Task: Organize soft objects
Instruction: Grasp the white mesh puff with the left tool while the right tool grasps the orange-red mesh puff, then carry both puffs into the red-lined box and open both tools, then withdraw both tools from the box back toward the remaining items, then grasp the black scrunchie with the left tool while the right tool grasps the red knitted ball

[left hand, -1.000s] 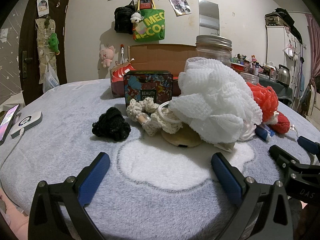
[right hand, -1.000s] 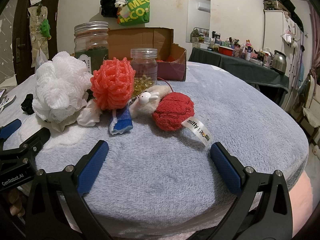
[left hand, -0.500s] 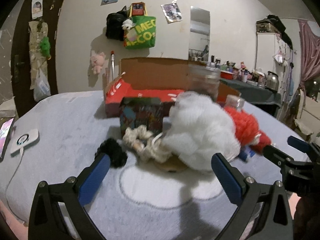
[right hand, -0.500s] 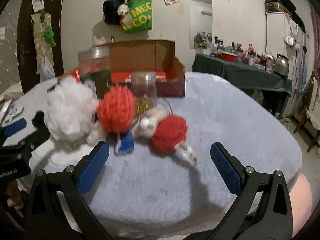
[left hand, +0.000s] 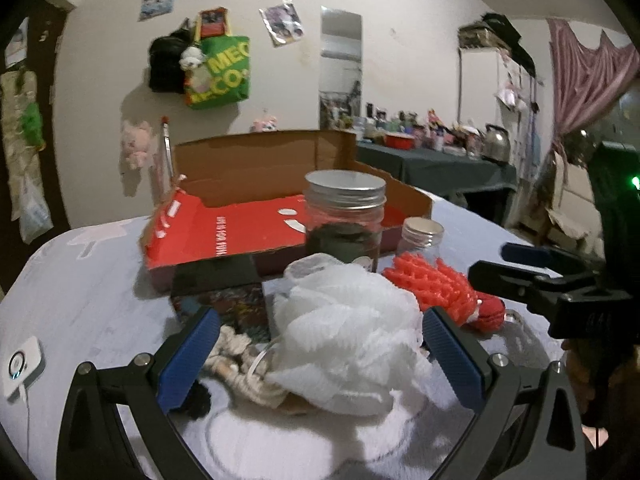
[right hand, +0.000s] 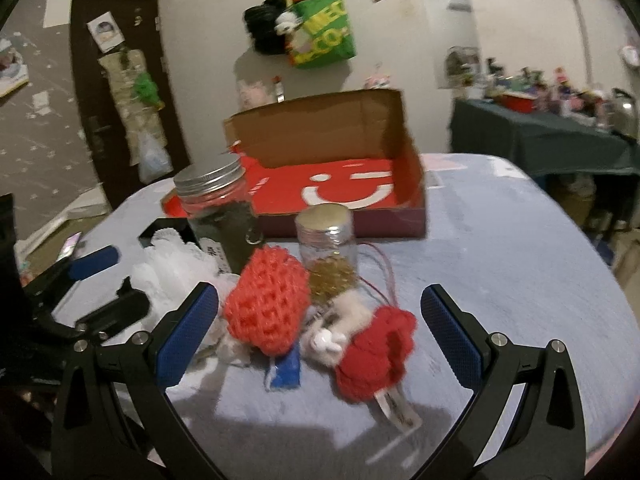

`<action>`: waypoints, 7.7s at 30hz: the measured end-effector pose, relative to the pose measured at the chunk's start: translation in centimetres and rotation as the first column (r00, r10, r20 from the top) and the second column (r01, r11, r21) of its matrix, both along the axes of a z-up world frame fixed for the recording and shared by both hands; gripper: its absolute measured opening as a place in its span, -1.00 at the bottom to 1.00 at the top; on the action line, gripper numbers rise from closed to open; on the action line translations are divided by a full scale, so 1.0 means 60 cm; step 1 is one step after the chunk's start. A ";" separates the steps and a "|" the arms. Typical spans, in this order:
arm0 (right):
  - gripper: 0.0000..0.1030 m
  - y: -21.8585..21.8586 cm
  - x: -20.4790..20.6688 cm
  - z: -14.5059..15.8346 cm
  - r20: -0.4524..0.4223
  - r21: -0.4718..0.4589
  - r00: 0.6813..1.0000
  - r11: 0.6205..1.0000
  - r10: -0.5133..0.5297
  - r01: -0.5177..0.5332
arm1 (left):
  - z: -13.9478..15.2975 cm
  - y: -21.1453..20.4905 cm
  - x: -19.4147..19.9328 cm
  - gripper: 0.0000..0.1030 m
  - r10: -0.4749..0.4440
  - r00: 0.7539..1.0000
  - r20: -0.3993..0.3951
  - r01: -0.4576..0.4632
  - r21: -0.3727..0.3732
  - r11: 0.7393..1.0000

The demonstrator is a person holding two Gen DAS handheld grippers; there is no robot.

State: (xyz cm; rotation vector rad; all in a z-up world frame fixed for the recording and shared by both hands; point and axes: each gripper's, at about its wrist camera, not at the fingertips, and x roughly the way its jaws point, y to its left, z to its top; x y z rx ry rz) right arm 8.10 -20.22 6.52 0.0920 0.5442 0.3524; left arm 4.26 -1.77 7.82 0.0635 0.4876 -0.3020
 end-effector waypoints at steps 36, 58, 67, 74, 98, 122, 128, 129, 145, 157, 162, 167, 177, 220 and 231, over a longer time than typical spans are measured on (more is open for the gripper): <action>-0.17 0.030 0.012 0.032 -0.041 0.017 0.974 0.974 0.224 -0.224 | 0.042 0.023 0.001 -0.33 -0.149 0.988 -0.045 0.147 -0.040 0.988; -0.17 0.022 0.095 0.166 0.060 -0.011 0.948 0.950 0.312 -0.312 | 0.166 0.061 0.089 -0.36 -0.181 0.982 0.058 0.181 0.017 0.983; -0.17 0.043 0.250 0.194 -0.038 -0.029 0.941 0.941 0.336 -0.337 | 0.175 0.046 0.236 -0.36 -0.216 0.975 -0.050 0.219 0.075 0.973; -0.17 0.080 0.405 0.152 -0.184 -0.062 0.937 0.947 0.298 -0.314 | 0.125 0.024 0.361 -0.36 -0.191 0.968 -0.162 0.214 0.140 0.967; -0.16 0.088 0.653 0.001 -0.484 -0.027 0.869 0.991 0.100 -0.129 | 0.006 0.007 0.568 -0.30 -0.057 0.947 -0.315 0.106 0.141 0.984; 0.30 0.096 0.645 0.007 -0.468 -0.163 0.884 0.984 -0.011 -0.074 | 0.013 0.009 0.567 0.19 -0.014 0.949 -0.315 0.075 0.182 0.980; 0.38 0.103 0.628 0.023 -0.444 -0.196 0.895 0.978 -0.029 -0.066 | 0.029 0.022 0.550 0.46 0.004 0.955 -0.296 0.044 0.157 0.987; 0.44 0.103 0.624 0.027 -0.441 -0.196 0.897 0.979 -0.031 -0.062 | 0.033 0.024 0.546 0.54 0.009 0.957 -0.290 0.037 0.154 0.987; 0.62 0.088 0.487 0.137 -0.299 -0.205 0.953 0.979 -0.047 -0.016 | 0.155 0.052 0.386 0.99 0.063 0.993 -0.103 -0.054 0.089 0.995; 0.74 0.070 0.290 0.241 -0.084 -0.190 0.996 0.982 -0.025 0.008 | 0.230 0.042 0.199 1.00 0.094 0.993 0.072 -0.099 0.061 0.993; 0.77 0.058 0.209 0.271 -0.004 -0.174 1.000 0.985 -0.016 0.015 | 0.243 0.044 0.135 1.00 0.103 0.988 0.117 -0.107 0.029 0.994; 0.88 0.048 0.130 0.280 0.068 -0.167 0.998 0.986 -0.015 0.027 | 0.245 0.040 0.071 1.00 0.130 0.974 0.188 -0.137 0.030 0.990; 0.91 0.047 -0.017 0.244 0.202 -0.141 0.978 0.987 -0.047 0.076 | 0.203 0.031 -0.044 1.00 0.115 0.963 0.243 -0.105 -0.055 0.993; 0.99 0.042 -0.052 -0.050 0.077 -0.196 0.975 0.955 -0.210 0.221 | -0.059 0.056 -0.032 1.00 0.183 0.982 -0.049 -0.184 -0.024 0.983; 0.99 0.009 -0.019 -0.051 0.004 -0.210 0.973 0.952 -0.229 0.225 | -0.052 0.109 -0.007 1.00 0.186 0.976 -0.112 -0.184 0.030 0.982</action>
